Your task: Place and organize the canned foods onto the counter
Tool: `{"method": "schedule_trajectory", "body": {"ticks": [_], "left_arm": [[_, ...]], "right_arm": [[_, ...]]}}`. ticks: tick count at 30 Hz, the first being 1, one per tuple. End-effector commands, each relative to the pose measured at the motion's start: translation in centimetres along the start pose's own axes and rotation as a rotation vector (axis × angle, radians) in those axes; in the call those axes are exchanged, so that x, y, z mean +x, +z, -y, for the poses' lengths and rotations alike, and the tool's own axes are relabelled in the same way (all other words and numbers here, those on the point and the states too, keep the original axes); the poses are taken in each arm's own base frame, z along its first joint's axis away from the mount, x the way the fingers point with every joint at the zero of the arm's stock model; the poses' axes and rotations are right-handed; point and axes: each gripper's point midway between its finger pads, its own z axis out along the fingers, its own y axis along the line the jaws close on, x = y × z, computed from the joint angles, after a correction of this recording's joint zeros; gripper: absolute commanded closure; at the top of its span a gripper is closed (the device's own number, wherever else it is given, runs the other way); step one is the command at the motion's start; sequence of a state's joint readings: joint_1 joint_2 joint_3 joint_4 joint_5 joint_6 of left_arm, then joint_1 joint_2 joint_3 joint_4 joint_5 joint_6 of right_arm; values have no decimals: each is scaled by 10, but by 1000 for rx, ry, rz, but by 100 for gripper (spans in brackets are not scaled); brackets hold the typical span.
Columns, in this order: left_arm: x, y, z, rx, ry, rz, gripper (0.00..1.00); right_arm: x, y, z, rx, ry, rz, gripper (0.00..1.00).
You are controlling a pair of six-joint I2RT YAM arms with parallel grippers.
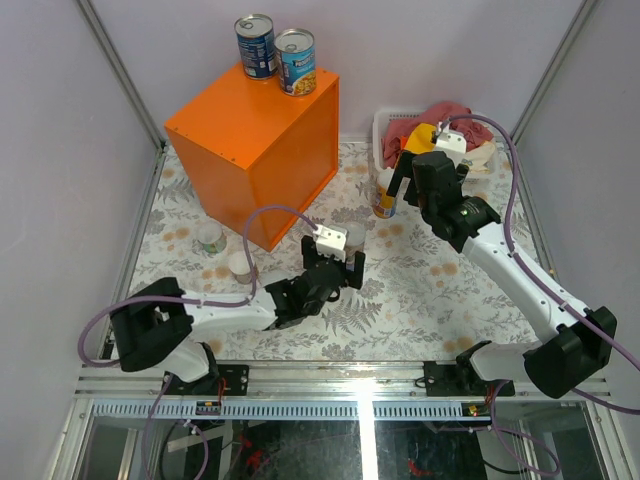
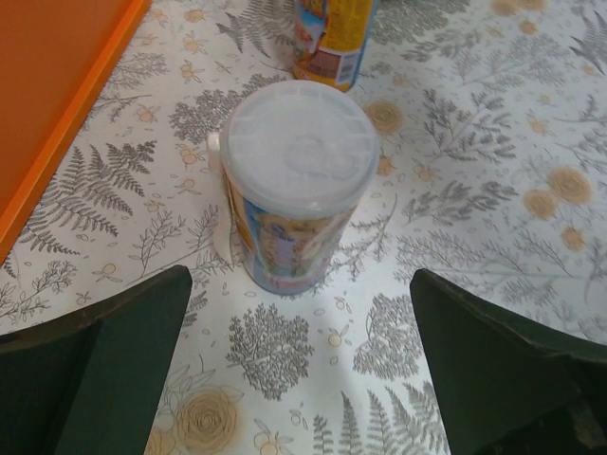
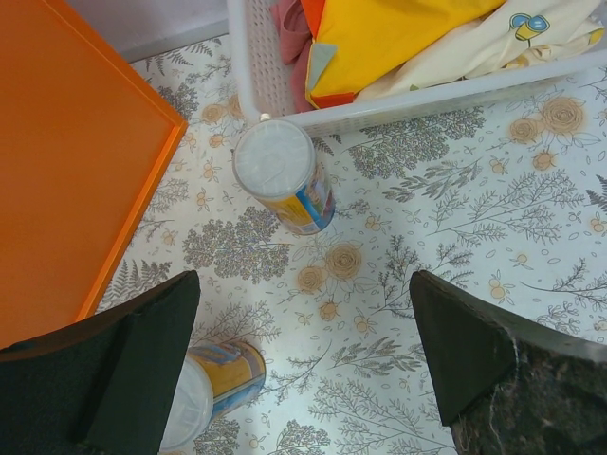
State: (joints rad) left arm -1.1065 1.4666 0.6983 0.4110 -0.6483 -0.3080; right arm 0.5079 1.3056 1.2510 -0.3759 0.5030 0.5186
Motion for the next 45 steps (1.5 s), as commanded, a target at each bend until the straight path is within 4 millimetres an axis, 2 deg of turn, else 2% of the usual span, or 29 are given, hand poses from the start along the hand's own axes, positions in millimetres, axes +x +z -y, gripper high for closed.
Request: {"method": "schedule_trajectory", "body": {"ticks": [1, 5, 16, 24, 29, 33, 35, 36, 40, 42, 45], "left_arm": [[-30, 16, 6, -55, -83, 151, 0], [-28, 27, 13, -59, -97, 164, 0], [-30, 46, 12, -136, -128, 214, 0], [-31, 56, 1, -223, -137, 222, 0], [-27, 57, -12, -267, -147, 227, 5], [-28, 58, -14, -279, -147, 232, 10], [-29, 57, -15, -282, -151, 236, 22], [-30, 58, -16, -287, -154, 238, 33], [-35, 58, -15, -289, -143, 247, 56], [-39, 57, -15, -286, -142, 257, 71], [-49, 53, -16, -285, -140, 276, 84]], "right_arm": [[-25, -11, -5, -41, 8, 52, 1], [-25, -11, -6, -44, 0, 50, 0], [-24, -8, -12, -69, -27, 43, 0], [-26, -7, -13, -73, -43, 46, 0], [-28, -7, -13, -73, -49, 52, 0], [-28, -6, -13, -76, -47, 51, 0], [-28, -7, -14, -79, -47, 52, 0], [-28, -6, -14, -79, -45, 52, 0], [-30, -7, -15, -83, -44, 55, 0], [-31, -8, -15, -85, -42, 57, 0], [-34, -10, -16, -88, -40, 62, 0]]}}
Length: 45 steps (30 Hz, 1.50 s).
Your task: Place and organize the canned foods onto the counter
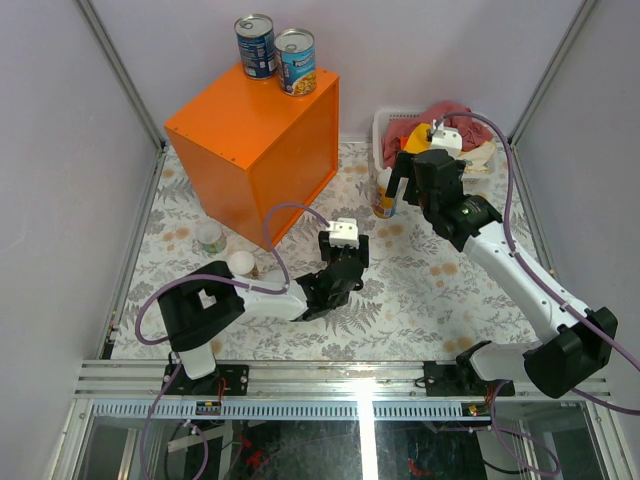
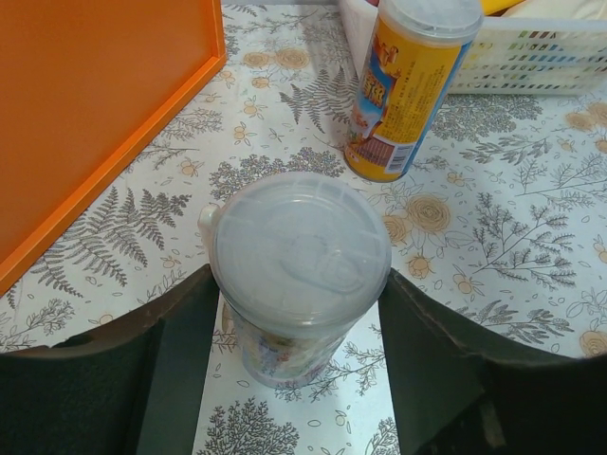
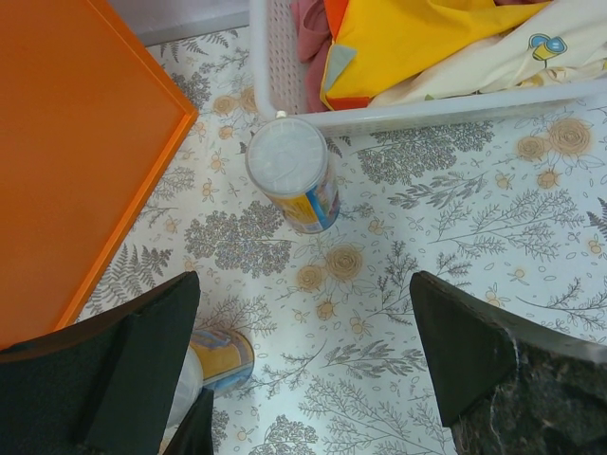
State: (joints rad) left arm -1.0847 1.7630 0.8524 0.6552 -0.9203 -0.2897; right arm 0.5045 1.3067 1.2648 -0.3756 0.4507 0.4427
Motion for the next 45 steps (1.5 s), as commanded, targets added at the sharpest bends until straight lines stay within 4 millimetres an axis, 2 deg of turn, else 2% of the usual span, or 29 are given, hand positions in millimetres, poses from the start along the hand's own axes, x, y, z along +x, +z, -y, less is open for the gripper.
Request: {"method": "schedule_trajectory", "body": {"ticks": [1, 4, 8, 9, 14, 20, 25, 30, 37, 45], "left_arm": [[-41, 3, -1, -35, -89, 109, 87], [-61, -1, 1, -19, -78, 136, 99], [-101, -8, 7, 17, -32, 179, 100], [-117, -10, 9, 25, -20, 196, 100], [-175, -16, 10, 52, -1, 219, 100], [-246, -22, -9, 37, -31, 255, 100], [-317, -27, -26, 17, -48, 320, 100], [-372, -30, -47, -30, -56, 381, 100], [-422, -27, -81, -131, -98, 428, 100], [-458, -23, -109, -230, -124, 458, 100]], "right_arm": [[-33, -8, -8, -38, 26, 79, 0], [-35, -9, -8, -35, 27, 82, 0], [-36, -9, -8, -36, 29, 83, 0], [-36, -9, -8, -36, 31, 84, 0], [-38, -11, -9, -41, 43, 91, 0], [-42, -13, -10, -49, 63, 104, 0], [-46, -16, -12, -57, 80, 115, 0], [-49, -18, -14, -70, 94, 120, 0], [-54, -25, -15, -89, 109, 133, 0], [-60, -29, -17, -104, 107, 145, 0]]}}
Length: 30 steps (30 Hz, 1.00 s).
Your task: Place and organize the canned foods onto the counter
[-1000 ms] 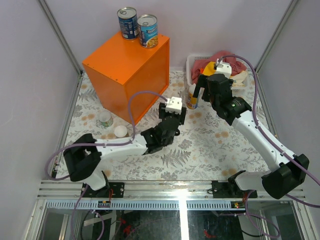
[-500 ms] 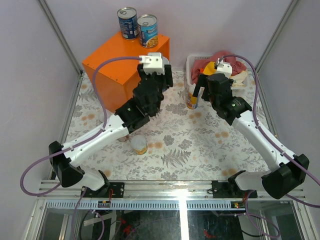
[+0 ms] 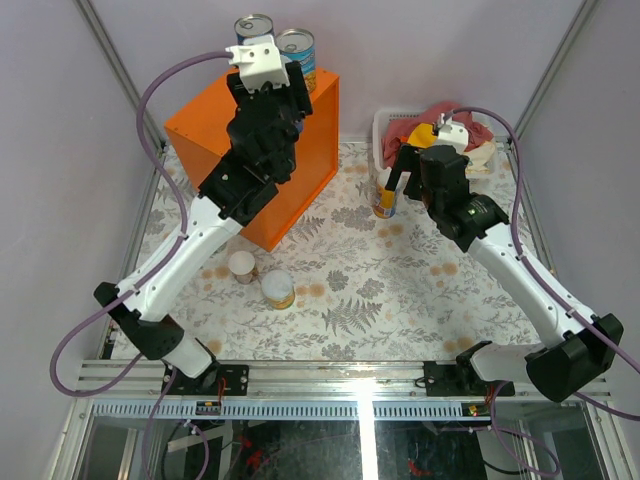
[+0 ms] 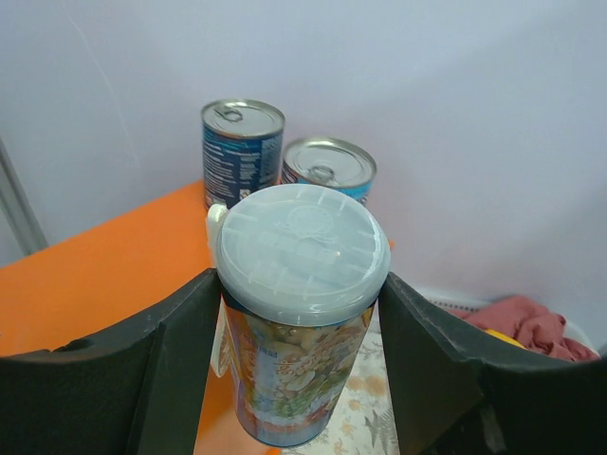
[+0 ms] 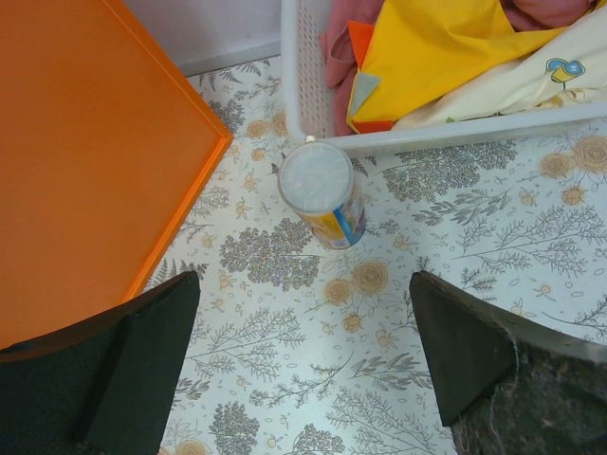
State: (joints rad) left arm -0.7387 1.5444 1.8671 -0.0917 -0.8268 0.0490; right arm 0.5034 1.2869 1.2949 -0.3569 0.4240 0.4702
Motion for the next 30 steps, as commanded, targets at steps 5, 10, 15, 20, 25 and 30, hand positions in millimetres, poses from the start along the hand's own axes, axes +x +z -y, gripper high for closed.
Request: {"method": "schedule_trajectory", "body": {"ticks": [5, 10, 15, 20, 25, 30], "left_arm": [[-57, 16, -28, -114, -77, 106, 100], [-52, 34, -47, -183, -61, 99, 100], [-48, 52, -63, -222, -55, 95, 100], [-39, 69, -71, -244, -44, 80, 100], [-24, 83, -73, -253, -34, 63, 100], [-15, 95, -80, -279, -43, 63, 100]], "right_arm": [[-40, -16, -14, -71, 51, 97, 0], [-37, -15, -15, -79, 52, 92, 0], [-34, -13, -16, -84, 53, 90, 0], [-32, -9, -18, -90, 50, 87, 0], [-27, -5, -19, -91, 47, 82, 0], [-25, 0, -19, -89, 39, 83, 0]]}}
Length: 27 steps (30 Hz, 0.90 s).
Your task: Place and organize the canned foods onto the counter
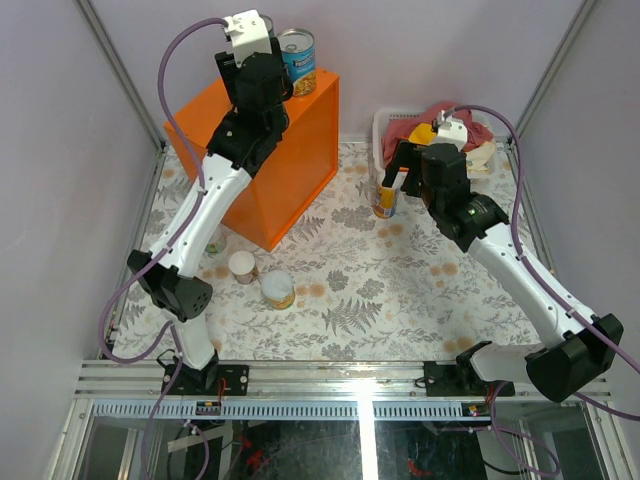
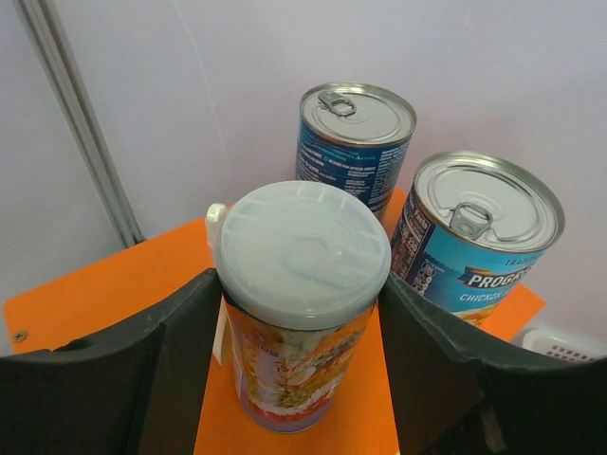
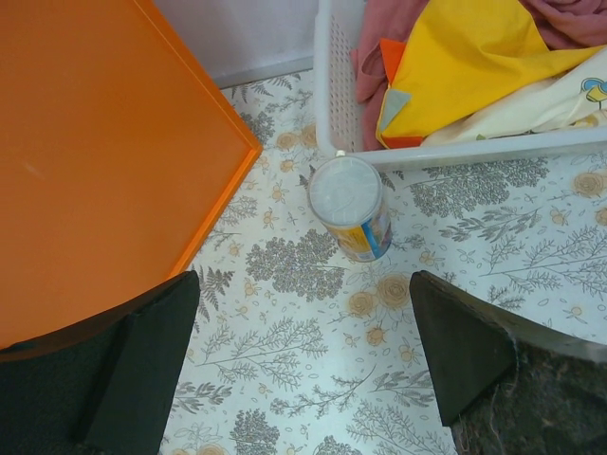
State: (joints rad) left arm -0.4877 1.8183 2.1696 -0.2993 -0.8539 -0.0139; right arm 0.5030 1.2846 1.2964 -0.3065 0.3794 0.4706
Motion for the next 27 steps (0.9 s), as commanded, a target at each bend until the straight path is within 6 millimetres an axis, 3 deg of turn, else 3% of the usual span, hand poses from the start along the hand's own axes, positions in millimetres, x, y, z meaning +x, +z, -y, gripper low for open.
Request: {"method": "schedule_trajectory", "body": {"ticks": [1, 17, 27], "left_arm": [[-52, 4, -11, -11, -158, 124, 100], [-47, 34, -27, -153, -183, 212, 100], [-41, 48, -23, -203, -141, 257, 100]], "right_arm": [[-16, 2, -7, -28, 14, 56, 0], [-10, 12, -10, -41, -10, 54, 0], [-4, 14, -3, -34, -23, 51, 0]]}}
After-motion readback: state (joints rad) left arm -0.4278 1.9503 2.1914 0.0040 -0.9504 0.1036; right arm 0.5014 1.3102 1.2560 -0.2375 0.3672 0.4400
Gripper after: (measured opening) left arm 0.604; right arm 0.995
